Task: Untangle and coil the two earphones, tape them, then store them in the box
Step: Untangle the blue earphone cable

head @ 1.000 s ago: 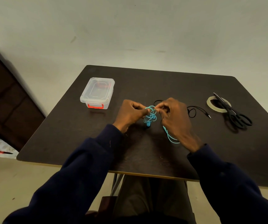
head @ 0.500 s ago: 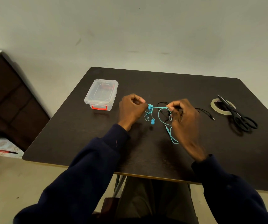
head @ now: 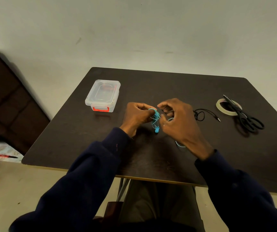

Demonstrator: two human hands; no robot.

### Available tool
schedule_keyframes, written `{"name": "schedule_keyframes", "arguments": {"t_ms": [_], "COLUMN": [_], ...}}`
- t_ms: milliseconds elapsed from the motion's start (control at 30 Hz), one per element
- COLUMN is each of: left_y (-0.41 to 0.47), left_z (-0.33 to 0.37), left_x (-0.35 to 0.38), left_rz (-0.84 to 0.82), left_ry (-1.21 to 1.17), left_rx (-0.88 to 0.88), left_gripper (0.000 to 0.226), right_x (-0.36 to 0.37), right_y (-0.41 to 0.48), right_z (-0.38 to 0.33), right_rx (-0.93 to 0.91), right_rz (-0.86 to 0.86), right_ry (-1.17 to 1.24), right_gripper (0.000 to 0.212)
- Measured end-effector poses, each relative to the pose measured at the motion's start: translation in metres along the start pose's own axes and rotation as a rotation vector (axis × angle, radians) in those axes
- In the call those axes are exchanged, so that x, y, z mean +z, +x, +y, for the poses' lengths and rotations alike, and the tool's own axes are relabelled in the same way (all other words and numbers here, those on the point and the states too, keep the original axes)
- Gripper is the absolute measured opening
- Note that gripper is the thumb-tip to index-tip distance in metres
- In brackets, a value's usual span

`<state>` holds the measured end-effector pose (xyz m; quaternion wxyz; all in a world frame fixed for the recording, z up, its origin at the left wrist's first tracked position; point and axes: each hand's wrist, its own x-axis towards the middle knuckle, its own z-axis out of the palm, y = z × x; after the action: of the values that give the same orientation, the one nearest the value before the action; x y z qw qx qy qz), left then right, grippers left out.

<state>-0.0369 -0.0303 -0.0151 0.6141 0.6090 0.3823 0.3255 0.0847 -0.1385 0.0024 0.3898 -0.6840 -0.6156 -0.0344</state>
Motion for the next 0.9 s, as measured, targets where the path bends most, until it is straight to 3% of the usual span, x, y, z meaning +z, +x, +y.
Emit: {"name": "schedule_keyframes", "arguments": {"t_ms": [67,200,400,700,900], "left_y": [-0.001,-0.002,-0.006,-0.005,-0.006], "left_z": [0.0,0.0,0.004,0.004,0.007], "left_x": [0.001,-0.005,-0.007,-0.01,-0.01], "left_rz": [0.0,-0.057,-0.14,-0.138,-0.218], "left_ry": [-0.047,-0.104,-0.25,-0.485,-0.681], "left_rx": [-0.007,-0.032,-0.135,-0.252,-0.447], "left_gripper": [0.005,0.007,0.008,0.017,0.02], "right_x": [0.003,0.009,0.008,0.009,0.006], "right_y": [0.007,0.01,0.006,-0.008,-0.009], "right_z": [-0.001,0.005,0.015,0.022,0.028], "right_rx": [0.031,0.121,0.139,0.096,0.135], "right_rz": [-0.019,-0.103,0.038,0.103,0.106], "right_ry": [0.006,0.051,0.162,0.174,0.208], "right_gripper": [0.021,0.023,0.008,0.013,0.009]}}
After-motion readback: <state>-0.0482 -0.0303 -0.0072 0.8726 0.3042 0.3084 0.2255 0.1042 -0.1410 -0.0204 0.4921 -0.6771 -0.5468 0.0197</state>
